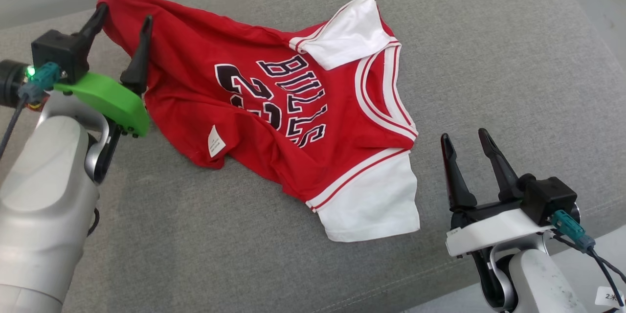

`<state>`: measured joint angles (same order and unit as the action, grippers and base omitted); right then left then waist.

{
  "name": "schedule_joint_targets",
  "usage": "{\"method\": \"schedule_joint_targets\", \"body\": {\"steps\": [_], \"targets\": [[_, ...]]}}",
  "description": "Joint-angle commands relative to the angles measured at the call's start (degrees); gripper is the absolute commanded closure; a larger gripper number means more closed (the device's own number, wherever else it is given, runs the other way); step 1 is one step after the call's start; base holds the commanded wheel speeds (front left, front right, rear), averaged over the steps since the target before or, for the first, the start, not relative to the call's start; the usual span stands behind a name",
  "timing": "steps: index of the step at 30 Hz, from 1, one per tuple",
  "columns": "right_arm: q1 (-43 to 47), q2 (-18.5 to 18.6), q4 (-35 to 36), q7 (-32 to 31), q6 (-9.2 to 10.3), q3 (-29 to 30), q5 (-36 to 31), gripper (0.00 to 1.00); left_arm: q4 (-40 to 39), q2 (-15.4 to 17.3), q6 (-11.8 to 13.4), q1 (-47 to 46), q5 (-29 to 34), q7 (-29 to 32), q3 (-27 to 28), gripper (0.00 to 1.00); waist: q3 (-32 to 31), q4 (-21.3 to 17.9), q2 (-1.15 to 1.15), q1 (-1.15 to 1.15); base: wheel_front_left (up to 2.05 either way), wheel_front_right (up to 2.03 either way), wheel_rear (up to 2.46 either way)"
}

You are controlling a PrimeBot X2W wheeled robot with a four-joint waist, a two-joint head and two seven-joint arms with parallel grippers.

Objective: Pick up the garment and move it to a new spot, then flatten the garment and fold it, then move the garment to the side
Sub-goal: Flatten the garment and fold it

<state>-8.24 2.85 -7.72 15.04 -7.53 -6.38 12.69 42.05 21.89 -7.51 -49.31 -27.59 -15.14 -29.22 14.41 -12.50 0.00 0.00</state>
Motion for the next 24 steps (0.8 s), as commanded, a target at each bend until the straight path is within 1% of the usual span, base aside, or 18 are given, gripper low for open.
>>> {"method": "schedule_joint_targets", "body": {"steps": [1, 6, 10, 13, 19, 24], "targets": [[-0.09, 0.08, -0.05, 0.2, 0.08, 0.17, -0.13, 0.0, 0.42, -0.1, 0.05, 1.78, -0.2, 0.02, 0.61, 0.0, 0.04, 0.79, 0.0, 0.0, 0.0, 0.0, 0.0], [0.12, 0.08, -0.31, 0.2, 0.08, 0.54, -0.47, 0.0, 1.15, -0.53, 0.05, 5.71, -0.38, 0.02, 2.68, 0.0, -0.43, 2.29, 0.0, 0.0, 0.0, 0.0, 0.0], [0.2, 0.08, -0.52, 0.2, 0.08, 0.68, -0.83, 0.0, -0.45, -1.97, 0.05, 8.53, 0.19, 0.02, 4.03, 0.0, -1.07, 3.34, 0.0, 0.0, 0.0, 0.0, 0.0], [0.59, 0.09, -0.7, 0.19, 0.08, 0.63, -0.9, 0.0, -2.7, -3.88, 0.05, 10.79, 1.32, 0.02, 3.14, 0.0, -1.62, 3.74, 0.0, 0.0, 0.0, 0.0, 0.0], [0.45, 0.09, -0.63, 0.19, 0.08, 0.57, -0.79, 0.0, -5.86, -5.74, 0.06, 14.79, 1.88, 0.02, -0.01, 0.0, -1.54, 3.54, 0.0, 0.0, 0.0, 0.0, 0.0], [0.57, 0.08, -0.42, 0.2, 0.08, 0.51, -0.51, 0.0, -4.95, -5.87, 0.06, 16.75, 1.61, 0.02, -2.5, 0.0, -1.07, 2.9, 0.0, 0.0, 0.0, 0.0, 0.0]]}}
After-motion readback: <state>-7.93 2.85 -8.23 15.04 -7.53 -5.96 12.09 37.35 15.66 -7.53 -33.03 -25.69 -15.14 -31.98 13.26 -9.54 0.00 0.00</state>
